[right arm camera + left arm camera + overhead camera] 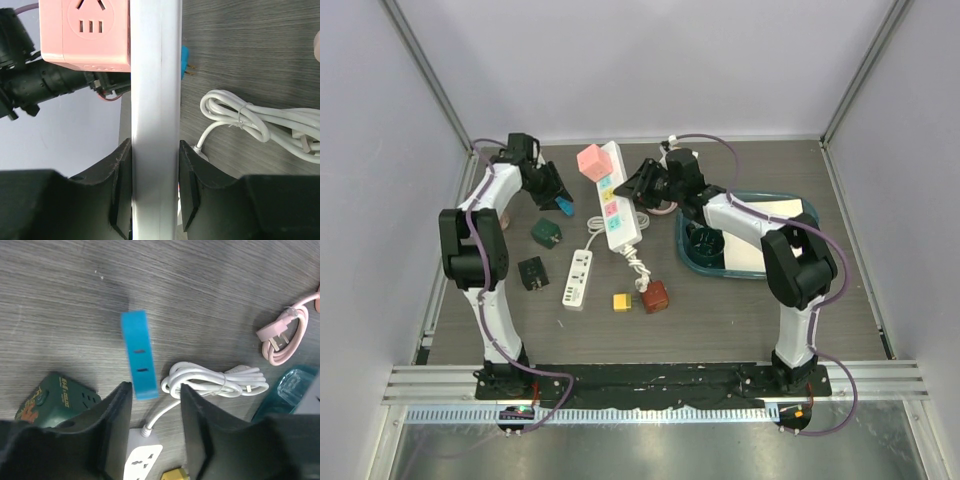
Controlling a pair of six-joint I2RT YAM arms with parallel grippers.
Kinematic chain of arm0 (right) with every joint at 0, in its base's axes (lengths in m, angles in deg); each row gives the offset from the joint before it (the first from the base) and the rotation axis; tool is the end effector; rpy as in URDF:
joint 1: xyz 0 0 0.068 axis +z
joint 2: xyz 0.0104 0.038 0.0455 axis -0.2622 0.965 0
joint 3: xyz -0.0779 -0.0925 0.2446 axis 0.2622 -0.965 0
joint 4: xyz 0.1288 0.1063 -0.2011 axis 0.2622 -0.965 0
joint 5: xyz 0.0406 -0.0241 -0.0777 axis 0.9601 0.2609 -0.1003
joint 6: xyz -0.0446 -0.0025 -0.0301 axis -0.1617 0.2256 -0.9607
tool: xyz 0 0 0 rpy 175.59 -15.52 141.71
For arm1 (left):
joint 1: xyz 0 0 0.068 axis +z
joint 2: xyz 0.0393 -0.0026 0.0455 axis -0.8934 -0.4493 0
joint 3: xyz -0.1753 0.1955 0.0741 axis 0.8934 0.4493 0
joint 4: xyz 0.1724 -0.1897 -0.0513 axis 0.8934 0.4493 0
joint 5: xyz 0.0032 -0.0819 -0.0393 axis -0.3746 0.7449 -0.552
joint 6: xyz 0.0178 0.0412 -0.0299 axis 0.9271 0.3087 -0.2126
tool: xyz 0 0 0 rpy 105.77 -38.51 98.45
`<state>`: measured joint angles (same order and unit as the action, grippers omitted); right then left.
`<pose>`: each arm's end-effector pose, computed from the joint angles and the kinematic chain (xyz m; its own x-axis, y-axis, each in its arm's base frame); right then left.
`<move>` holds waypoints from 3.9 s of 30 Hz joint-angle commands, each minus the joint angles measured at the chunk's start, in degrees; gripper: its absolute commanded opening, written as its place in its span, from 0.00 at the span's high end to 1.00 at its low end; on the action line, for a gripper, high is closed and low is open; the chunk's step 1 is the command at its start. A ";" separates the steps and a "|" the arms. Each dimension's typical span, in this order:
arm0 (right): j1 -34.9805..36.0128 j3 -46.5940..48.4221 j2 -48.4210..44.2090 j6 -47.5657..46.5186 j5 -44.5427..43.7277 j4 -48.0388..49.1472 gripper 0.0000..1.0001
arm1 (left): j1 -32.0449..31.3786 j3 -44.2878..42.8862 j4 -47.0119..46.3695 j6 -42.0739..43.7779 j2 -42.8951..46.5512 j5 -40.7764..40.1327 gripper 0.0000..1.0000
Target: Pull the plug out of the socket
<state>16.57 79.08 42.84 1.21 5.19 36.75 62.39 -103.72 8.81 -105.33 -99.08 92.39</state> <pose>0.3795 0.2496 0.2467 -0.8144 0.3943 -0.4257 -0.1761 0.5311 0.8288 0.4361 -0.0174 0.2268 -0.8275 -0.4839 -0.2846 -0.3170 0.8211 -0.4747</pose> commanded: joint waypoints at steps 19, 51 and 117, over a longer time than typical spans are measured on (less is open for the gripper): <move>3.74 -9.91 -9.73 -5.59 -0.32 5.10 0.99 | -1.11 -4.98 4.50 0.50 14.38 4.27 0.00; 8.22 -13.69 -10.17 -1.46 0.73 13.81 0.99 | -7.18 9.88 2.55 6.57 20.10 6.12 0.14; 11.30 -13.95 -7.27 0.65 -0.40 18.81 0.99 | -4.63 15.33 -4.74 -1.52 20.71 9.20 0.95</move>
<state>27.17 62.95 37.05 -1.34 1.46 41.62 57.65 -88.99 7.13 -106.16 -80.94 99.13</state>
